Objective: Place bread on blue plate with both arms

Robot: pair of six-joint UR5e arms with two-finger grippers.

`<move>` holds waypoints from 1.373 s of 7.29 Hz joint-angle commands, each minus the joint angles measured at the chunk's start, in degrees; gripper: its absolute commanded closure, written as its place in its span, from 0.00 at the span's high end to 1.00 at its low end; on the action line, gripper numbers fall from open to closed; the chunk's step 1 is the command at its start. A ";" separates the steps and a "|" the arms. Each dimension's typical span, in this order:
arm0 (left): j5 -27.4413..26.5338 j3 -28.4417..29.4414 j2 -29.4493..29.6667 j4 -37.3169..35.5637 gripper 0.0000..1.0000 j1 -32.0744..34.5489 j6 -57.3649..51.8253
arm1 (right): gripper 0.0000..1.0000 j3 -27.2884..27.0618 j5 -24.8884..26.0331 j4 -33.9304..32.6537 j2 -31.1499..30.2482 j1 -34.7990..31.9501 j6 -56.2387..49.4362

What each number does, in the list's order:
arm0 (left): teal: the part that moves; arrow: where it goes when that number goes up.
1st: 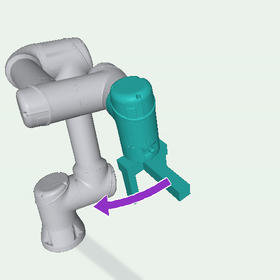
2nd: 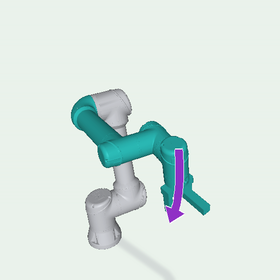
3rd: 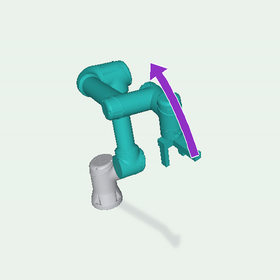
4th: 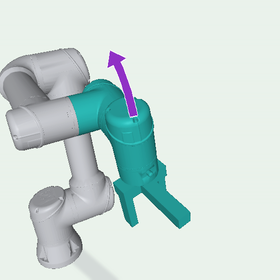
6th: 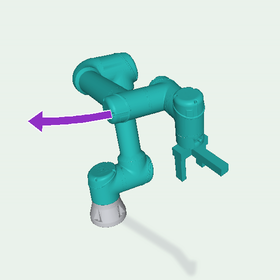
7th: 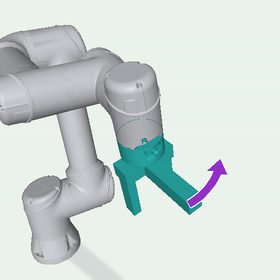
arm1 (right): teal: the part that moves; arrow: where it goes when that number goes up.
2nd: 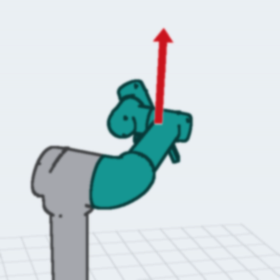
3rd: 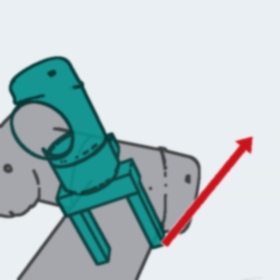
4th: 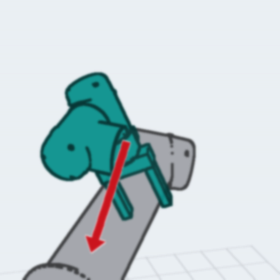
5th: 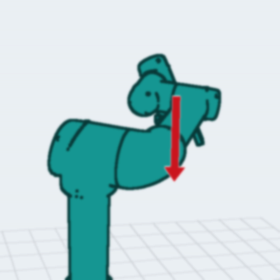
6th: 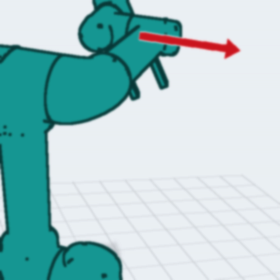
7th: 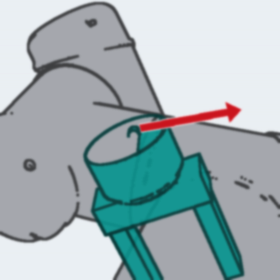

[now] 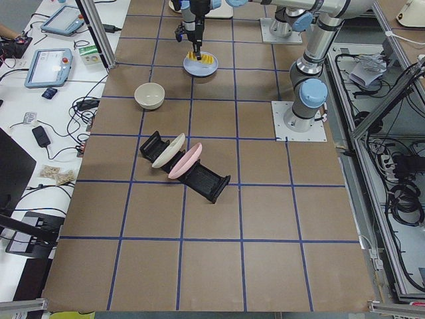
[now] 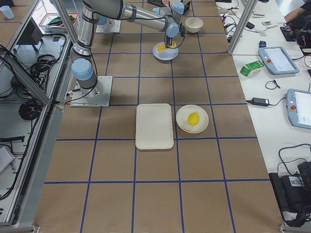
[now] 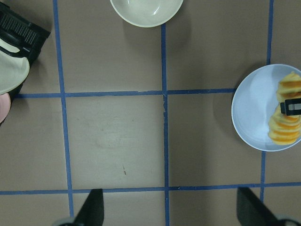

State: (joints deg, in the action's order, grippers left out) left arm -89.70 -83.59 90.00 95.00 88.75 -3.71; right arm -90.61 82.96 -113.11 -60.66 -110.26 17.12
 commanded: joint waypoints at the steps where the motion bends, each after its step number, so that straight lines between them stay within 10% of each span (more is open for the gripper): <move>1: 0.14 -0.61 -0.09 -0.43 1.00 0.73 -0.07 | 0.49 -0.10 -0.34 -0.27 0.81 -0.13 -0.15; 3: 0.31 -1.31 -0.79 -0.43 1.00 0.73 -0.16 | 0.76 -0.18 -0.26 -0.27 0.90 -0.13 -0.15; 10: -0.13 -1.40 -0.97 -0.43 1.00 0.73 0.37 | 1.00 0.69 5.28 9.55 -14.70 11.70 -6.09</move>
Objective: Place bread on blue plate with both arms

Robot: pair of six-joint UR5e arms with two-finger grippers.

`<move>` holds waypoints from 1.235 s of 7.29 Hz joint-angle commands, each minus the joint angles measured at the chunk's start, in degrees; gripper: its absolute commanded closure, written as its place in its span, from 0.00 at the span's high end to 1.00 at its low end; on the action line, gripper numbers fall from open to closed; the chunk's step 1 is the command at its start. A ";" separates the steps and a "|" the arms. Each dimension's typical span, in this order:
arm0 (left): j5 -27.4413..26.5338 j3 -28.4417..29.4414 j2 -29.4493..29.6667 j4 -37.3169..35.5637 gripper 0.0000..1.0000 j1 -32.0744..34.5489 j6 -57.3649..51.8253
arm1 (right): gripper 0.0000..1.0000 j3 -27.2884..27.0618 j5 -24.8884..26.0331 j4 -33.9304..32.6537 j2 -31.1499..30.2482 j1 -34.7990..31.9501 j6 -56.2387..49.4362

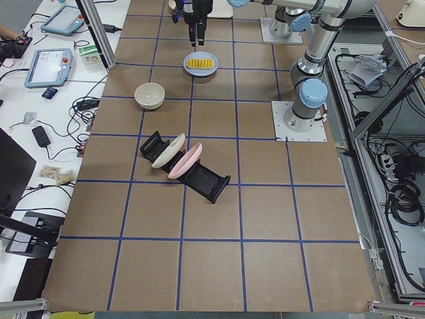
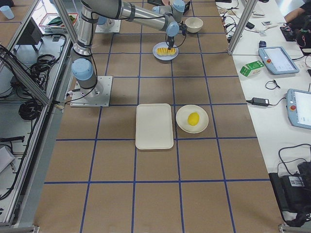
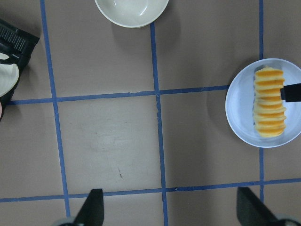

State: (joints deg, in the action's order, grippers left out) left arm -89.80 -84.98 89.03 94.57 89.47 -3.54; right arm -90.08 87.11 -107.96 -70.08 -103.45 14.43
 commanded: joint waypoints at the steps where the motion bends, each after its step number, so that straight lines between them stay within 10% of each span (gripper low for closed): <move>1: -0.02 -0.01 0.00 0.00 1.00 0.00 0.37 | 1.00 0.09 1.05 7.56 -9.59 8.23 -5.18; 4: -0.02 -0.09 0.00 0.00 1.00 0.00 0.37 | 1.00 -0.79 9.01 14.00 -18.76 12.82 -10.21; 9: 0.33 -2.02 1.66 0.35 1.00 -0.35 -0.42 | 1.00 -0.88 4.39 16.91 -19.04 13.54 -10.48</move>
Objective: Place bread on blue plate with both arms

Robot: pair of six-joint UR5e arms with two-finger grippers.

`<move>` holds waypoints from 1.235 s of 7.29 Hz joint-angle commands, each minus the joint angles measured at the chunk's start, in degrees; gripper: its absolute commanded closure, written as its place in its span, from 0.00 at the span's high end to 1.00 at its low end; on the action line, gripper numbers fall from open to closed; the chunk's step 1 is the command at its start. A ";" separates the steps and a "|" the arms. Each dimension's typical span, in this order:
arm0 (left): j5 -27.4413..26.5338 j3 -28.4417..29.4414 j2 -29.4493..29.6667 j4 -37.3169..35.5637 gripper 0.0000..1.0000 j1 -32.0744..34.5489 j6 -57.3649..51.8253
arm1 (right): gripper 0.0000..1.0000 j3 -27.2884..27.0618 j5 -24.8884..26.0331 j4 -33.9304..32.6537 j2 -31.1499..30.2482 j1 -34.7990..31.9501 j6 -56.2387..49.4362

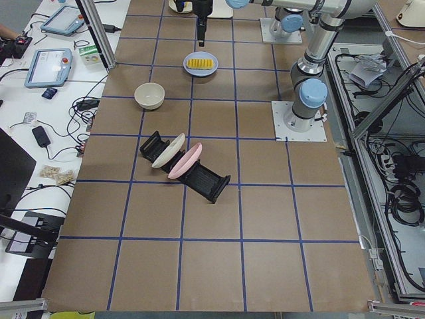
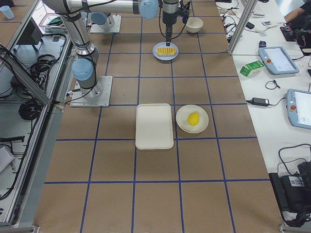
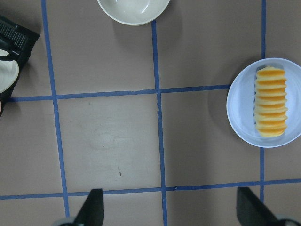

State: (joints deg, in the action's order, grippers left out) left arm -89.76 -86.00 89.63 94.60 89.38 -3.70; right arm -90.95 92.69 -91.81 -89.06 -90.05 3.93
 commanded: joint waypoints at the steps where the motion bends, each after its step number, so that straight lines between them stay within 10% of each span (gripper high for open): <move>1: -0.15 -3.02 0.37 -0.20 1.00 -0.08 -0.17 | 1.00 0.07 -1.29 0.84 -0.23 -0.12 0.20; 9: -1.74 -3.83 -0.43 -3.89 1.00 0.00 -0.08 | 1.00 0.16 -4.10 2.33 -1.46 -0.12 0.64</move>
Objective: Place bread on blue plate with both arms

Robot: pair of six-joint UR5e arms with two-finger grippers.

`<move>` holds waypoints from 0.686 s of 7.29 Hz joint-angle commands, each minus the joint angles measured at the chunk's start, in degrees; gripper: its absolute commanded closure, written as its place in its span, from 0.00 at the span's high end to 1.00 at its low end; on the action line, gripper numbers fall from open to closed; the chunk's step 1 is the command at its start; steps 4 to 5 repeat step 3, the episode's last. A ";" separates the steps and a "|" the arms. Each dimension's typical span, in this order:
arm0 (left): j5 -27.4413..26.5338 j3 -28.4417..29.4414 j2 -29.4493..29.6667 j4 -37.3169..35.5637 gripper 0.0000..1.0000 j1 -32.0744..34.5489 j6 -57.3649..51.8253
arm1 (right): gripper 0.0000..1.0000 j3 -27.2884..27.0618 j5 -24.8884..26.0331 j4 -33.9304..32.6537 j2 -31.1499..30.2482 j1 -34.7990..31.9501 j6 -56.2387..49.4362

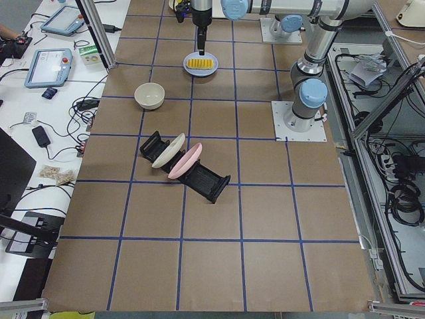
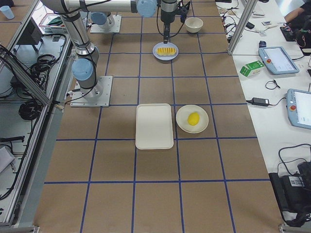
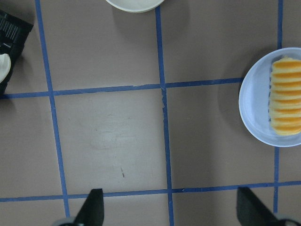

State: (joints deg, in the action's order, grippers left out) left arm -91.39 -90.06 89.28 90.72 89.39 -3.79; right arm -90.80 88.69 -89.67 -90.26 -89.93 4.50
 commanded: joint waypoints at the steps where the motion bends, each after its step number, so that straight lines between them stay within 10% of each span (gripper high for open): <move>1: -0.02 0.32 0.01 -0.11 1.00 0.09 -0.08 | 1.00 0.18 -0.10 0.20 -0.18 -0.25 0.07; 5: 0.42 0.49 0.02 -0.11 1.00 0.09 0.62 | 1.00 0.01 -0.19 0.11 -0.18 -0.16 0.07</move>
